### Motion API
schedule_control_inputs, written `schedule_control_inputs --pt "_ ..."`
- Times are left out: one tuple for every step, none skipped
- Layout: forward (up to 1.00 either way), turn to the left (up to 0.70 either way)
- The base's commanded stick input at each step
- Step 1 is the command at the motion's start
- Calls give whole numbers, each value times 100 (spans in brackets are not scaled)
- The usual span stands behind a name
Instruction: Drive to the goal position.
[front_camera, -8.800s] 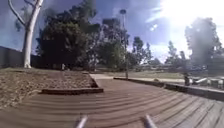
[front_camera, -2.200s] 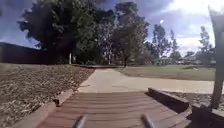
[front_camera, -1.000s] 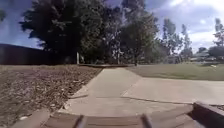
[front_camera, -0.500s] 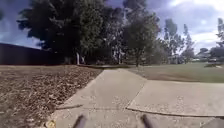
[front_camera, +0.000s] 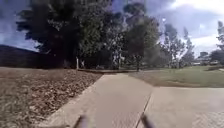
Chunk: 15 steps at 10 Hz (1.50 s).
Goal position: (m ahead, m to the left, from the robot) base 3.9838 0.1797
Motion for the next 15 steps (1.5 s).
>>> schedule_control_inputs --pt "100 0" --pt "100 0" --pt "100 0" --pt "100 0" --pt "100 0" --pt "100 0" --pt "100 0" --pt "100 0" --pt "100 0" --pt "100 0" --pt "100 0" --pt "100 0" --pt "100 0" --pt "100 0" --pt "100 0"
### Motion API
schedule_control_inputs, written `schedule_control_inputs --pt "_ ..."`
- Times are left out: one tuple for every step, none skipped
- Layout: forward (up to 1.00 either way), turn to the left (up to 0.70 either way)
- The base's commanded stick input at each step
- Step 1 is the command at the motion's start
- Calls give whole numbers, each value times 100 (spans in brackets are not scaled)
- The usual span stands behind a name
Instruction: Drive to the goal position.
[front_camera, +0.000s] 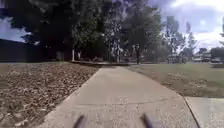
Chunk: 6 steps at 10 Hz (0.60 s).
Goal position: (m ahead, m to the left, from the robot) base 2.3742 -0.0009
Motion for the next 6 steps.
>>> schedule_control_inputs --pt "100 0" --pt "100 0" --pt "100 0" --pt "100 0" --pt "100 0" --pt "100 0"
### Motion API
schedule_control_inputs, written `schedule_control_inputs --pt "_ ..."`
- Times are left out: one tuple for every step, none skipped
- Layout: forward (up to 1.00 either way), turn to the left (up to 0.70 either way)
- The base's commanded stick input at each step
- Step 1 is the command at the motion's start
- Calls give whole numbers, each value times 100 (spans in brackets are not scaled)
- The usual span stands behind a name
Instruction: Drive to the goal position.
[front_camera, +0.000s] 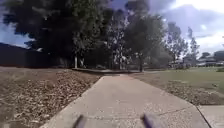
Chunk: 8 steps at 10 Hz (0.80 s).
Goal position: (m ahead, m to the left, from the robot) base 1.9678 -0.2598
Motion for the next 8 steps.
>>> schedule_control_inputs --pt "100 0" --pt "100 0" --pt "100 0" --pt "100 0" --pt "100 0" --pt "100 0" --pt "100 0" --pt "100 0"
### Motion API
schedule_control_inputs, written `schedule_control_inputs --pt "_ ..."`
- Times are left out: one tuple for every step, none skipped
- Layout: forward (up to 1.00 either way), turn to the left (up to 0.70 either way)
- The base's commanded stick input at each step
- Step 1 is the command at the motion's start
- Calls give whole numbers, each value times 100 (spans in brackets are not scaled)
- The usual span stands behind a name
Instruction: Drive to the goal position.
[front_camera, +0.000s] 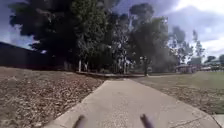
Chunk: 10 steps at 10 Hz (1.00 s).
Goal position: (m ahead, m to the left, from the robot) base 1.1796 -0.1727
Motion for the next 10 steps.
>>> schedule_control_inputs --pt "100 0" --pt "100 0" --pt "100 0" --pt "100 0" --pt "100 0" --pt "100 0" --pt "100 0" --pt "100 0" --pt "0 0" --pt "0 0"
